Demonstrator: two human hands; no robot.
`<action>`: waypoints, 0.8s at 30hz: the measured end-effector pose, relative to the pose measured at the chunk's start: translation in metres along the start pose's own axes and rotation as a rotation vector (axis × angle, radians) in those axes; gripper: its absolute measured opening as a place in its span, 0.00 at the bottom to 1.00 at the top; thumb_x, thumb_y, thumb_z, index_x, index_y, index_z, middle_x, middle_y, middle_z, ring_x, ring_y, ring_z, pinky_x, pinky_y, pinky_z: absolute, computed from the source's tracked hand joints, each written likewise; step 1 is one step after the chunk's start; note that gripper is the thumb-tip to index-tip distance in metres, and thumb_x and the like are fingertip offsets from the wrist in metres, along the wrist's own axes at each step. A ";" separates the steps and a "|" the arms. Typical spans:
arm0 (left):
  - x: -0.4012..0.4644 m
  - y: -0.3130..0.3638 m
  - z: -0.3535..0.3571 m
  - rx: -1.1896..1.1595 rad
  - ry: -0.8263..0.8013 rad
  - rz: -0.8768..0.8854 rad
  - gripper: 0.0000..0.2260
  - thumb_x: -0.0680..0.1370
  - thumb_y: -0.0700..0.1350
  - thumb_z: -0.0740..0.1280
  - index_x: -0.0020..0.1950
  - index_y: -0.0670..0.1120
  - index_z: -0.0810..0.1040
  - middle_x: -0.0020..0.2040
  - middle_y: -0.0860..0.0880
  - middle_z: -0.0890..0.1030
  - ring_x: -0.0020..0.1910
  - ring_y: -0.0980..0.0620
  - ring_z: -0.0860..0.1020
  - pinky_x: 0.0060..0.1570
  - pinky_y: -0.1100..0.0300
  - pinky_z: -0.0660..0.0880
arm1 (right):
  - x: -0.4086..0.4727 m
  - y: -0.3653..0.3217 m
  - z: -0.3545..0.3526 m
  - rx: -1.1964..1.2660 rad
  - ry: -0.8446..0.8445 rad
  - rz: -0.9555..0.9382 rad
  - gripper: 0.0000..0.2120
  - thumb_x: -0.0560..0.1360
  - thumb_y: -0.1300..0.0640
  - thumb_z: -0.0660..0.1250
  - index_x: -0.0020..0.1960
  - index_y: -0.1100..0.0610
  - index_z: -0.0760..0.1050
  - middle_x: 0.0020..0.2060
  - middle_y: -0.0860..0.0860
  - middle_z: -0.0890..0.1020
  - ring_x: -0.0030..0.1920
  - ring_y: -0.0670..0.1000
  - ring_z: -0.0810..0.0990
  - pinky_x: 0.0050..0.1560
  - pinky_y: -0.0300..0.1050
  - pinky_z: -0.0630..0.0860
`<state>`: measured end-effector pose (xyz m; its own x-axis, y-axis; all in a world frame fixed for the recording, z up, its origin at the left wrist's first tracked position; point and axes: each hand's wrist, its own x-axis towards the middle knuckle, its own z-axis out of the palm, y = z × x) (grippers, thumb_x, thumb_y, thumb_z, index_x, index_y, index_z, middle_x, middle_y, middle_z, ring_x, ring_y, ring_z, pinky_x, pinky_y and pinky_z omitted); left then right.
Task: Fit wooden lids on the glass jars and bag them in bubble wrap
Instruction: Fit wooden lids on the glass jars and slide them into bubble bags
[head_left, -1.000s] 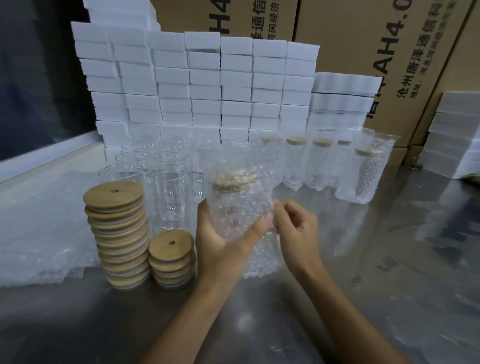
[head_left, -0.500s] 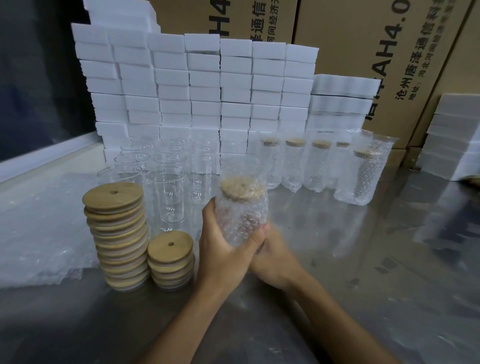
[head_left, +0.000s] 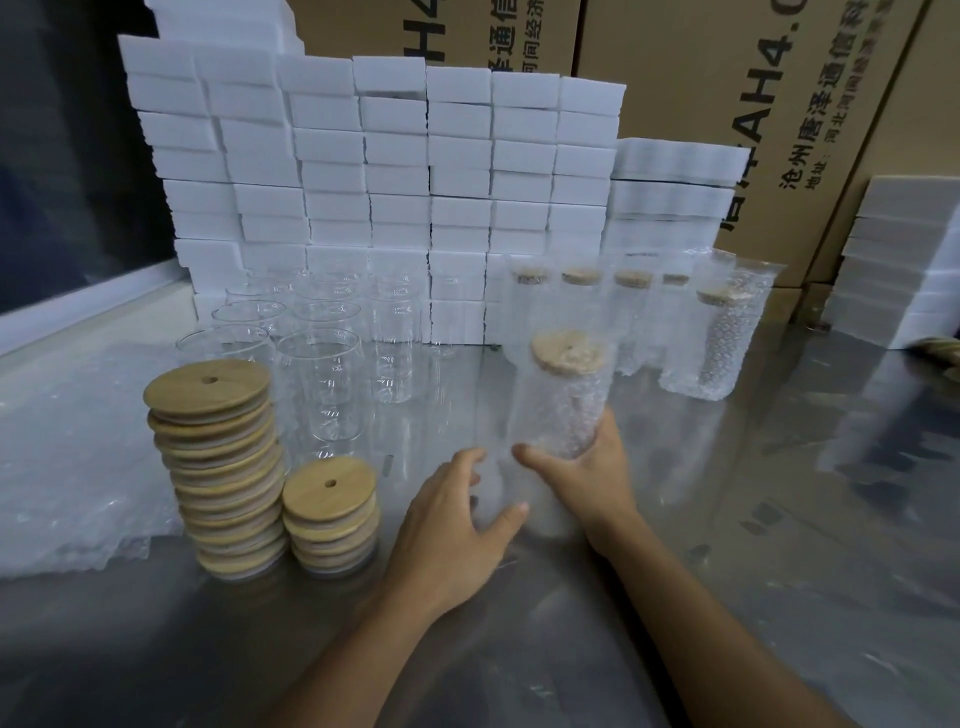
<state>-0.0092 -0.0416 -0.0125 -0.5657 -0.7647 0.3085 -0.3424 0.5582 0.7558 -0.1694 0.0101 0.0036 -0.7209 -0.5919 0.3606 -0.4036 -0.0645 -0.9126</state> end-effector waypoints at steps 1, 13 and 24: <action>-0.001 0.000 0.000 0.051 -0.004 0.028 0.26 0.71 0.63 0.69 0.67 0.59 0.68 0.56 0.59 0.73 0.55 0.60 0.75 0.56 0.61 0.72 | 0.008 0.004 -0.003 -0.045 0.060 0.012 0.35 0.62 0.53 0.83 0.65 0.52 0.72 0.59 0.53 0.79 0.60 0.53 0.79 0.63 0.58 0.77; -0.001 0.001 0.002 0.257 -0.006 0.182 0.19 0.74 0.59 0.68 0.63 0.57 0.72 0.54 0.61 0.73 0.59 0.59 0.71 0.59 0.64 0.63 | 0.097 0.045 -0.027 -0.303 0.415 0.140 0.45 0.65 0.41 0.79 0.74 0.57 0.63 0.69 0.57 0.73 0.71 0.62 0.69 0.69 0.62 0.69; 0.012 0.004 0.006 0.298 0.031 0.171 0.21 0.67 0.65 0.60 0.57 0.60 0.75 0.48 0.62 0.73 0.56 0.58 0.71 0.54 0.60 0.64 | 0.157 0.071 -0.035 -0.361 0.412 0.103 0.48 0.69 0.44 0.79 0.79 0.60 0.57 0.74 0.58 0.65 0.73 0.60 0.66 0.71 0.55 0.66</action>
<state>-0.0215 -0.0466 -0.0090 -0.6126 -0.6589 0.4366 -0.4510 0.7450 0.4915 -0.3311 -0.0592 0.0020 -0.8984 -0.2124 0.3843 -0.4342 0.2998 -0.8494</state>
